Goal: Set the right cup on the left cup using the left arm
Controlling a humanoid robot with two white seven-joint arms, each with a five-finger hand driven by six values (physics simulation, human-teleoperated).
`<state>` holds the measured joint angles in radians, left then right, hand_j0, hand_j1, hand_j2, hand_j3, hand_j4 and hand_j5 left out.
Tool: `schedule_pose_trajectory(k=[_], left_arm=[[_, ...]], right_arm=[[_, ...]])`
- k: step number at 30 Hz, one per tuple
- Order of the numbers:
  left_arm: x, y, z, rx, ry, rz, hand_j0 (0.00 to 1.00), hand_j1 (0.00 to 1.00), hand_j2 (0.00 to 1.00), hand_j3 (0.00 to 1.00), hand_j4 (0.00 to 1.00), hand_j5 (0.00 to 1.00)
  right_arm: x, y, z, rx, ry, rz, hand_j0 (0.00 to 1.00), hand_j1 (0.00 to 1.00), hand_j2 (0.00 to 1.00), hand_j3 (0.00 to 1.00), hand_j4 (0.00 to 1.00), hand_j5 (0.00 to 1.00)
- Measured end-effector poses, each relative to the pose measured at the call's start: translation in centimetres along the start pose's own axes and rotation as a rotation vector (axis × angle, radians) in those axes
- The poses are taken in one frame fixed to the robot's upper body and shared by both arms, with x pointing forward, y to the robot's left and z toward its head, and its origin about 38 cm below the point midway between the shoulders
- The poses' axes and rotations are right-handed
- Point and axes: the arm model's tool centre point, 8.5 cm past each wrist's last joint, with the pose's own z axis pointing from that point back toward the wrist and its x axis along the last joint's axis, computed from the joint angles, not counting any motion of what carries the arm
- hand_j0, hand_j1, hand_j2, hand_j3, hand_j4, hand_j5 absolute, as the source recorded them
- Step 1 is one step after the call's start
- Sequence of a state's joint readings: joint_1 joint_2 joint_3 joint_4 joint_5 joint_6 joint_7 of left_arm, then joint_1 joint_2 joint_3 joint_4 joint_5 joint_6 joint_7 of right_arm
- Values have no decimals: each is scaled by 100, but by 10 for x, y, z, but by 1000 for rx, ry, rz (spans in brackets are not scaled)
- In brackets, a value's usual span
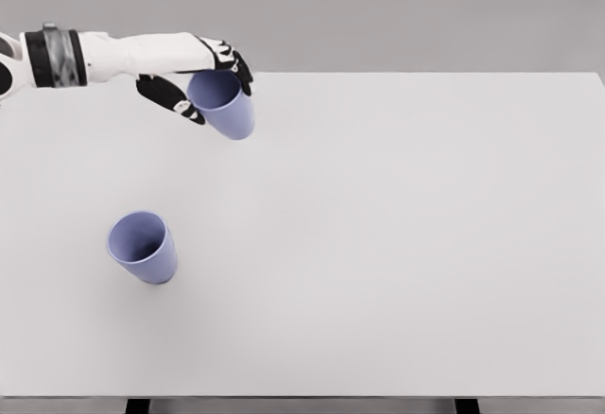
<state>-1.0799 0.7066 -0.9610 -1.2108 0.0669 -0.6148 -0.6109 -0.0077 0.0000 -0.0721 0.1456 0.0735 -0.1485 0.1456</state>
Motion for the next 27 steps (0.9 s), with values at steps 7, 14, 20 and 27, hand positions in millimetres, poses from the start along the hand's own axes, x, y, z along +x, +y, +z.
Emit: schedule_pose_trajectory(k=[7,14,20,27], left_arm=[[41,16,61,12,-53,-56,48,48,48,48,48,48],[70,21,108,4,-52,-73,48,48,48,48,48,48],[87,20,144,-17,-20,-67,48,48,48,48,48,48],[92,11,165,-36,15,-38,49,49,49,49,49,49]], right_arm=[[0,0,0,0,0,0,100,100,100,100,100,100],[1,0,0,0,-2,0,100,100,100,100,100,100],[0,0,0,0,0,0,100,100,100,100,100,100],[0,0,0,0,0,0,100,100,100,100,100,100]])
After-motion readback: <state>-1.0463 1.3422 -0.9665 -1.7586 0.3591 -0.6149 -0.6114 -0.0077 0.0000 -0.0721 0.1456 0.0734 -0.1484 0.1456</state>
